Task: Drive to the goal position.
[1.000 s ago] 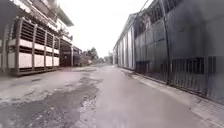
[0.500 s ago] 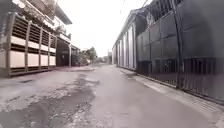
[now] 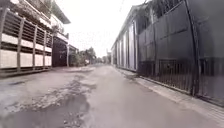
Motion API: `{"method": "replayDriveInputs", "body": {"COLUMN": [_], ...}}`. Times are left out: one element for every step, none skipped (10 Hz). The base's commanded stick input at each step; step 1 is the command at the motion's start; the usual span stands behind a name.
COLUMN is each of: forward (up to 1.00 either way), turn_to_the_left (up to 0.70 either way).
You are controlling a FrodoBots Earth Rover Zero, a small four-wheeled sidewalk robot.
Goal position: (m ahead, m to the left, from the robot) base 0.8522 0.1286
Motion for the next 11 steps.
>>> {"method": "replayDriveInputs", "body": {"forward": [0.85, 0.85, 0.85, 0.85, 0.85, 0.85, 0.85, 0.85, 0.85, 0.84, 0.72], "turn_to_the_left": [0.08, 0.3, 0.32, 0.14, 0.0, 0.0, 0.0, 0.0, 0.0, 0.0, 0.0]}}
